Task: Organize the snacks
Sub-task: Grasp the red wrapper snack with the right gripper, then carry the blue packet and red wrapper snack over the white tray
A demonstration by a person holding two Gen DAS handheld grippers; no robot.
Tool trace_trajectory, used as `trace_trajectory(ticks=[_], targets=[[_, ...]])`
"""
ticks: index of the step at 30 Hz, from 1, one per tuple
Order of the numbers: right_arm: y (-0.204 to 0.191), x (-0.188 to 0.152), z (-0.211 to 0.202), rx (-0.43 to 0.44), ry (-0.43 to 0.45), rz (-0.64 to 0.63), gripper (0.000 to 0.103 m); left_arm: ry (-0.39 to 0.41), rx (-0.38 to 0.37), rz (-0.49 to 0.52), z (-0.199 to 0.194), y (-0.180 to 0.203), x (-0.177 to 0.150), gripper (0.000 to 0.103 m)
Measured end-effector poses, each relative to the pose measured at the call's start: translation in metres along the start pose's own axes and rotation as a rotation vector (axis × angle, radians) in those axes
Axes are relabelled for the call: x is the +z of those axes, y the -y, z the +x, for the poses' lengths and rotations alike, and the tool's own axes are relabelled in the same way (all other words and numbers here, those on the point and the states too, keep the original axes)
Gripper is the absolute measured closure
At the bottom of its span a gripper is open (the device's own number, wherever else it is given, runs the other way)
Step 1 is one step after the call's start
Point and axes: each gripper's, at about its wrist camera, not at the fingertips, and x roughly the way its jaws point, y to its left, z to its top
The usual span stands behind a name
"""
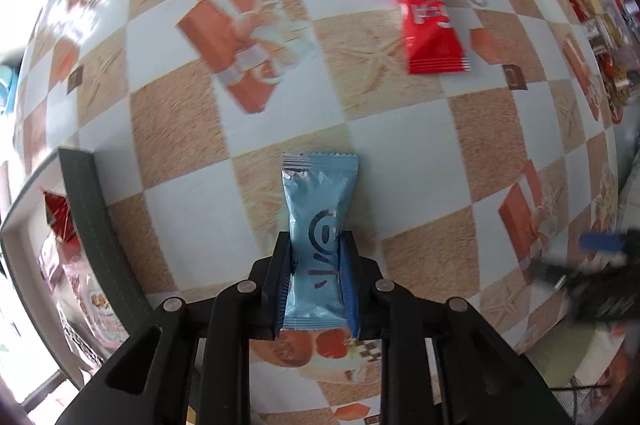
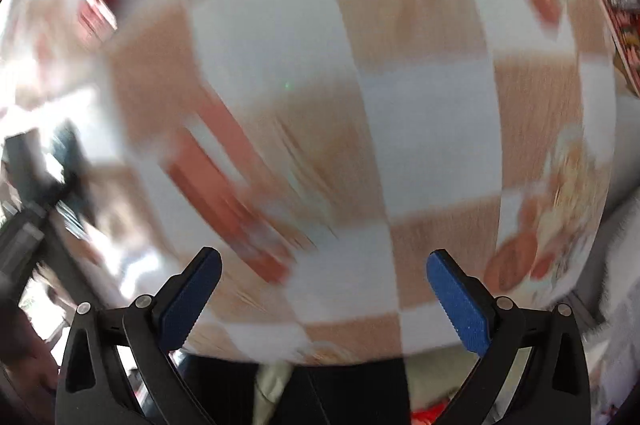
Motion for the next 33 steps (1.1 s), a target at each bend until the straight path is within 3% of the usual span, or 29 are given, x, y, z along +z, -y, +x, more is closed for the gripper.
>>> trace_trajectory(ticks=[3, 7, 15, 17, 19, 20, 21, 26, 33], targets=[[-0.024, 0.032, -0.029, 0.046, 0.092, -0.037, 0.000, 0.003, -0.003, -0.010, -0.001, 0.000, -0.001, 0.078], [-0.065, 0.080, -0.053, 0.046, 0.161, -0.101, 0.000, -0.002, 0.000, -0.014, 0.001, 0.004, 0.010, 0.078], [-0.121, 0.131, -0.043, 0.014, 0.188, -0.175, 0.002, 0.008, -0.011, -0.040, 0.003, -0.014, 0.004, 0.077], [-0.127, 0.133, -0.036, -0.026, 0.187, -0.189, 0.013, 0.012, -0.012, -0.042, 0.001, -0.017, 0.004, 0.077], [-0.139, 0.129, -0.040, -0.125, 0.232, -0.244, 0.042, 0.017, -0.013, -0.042, -0.001, -0.021, 0.003, 0.077], [-0.143, 0.128, -0.043, -0.137, 0.248, -0.270, 0.073, 0.019, -0.012, -0.041, 0.000, -0.022, 0.001, 0.077], [-0.143, 0.126, -0.043, -0.116, 0.238, -0.271, 0.081, 0.020, -0.011, -0.038, 0.000, -0.022, 0.001, 0.077], [-0.118, 0.119, -0.041, 0.002, 0.183, -0.206, 0.081, 0.022, -0.013, -0.031, 0.005, -0.019, -0.002, 0.077], [-0.083, 0.087, -0.038, 0.063, 0.160, -0.185, 0.081, 0.024, -0.019, -0.026, 0.004, -0.017, 0.000, 0.077]])
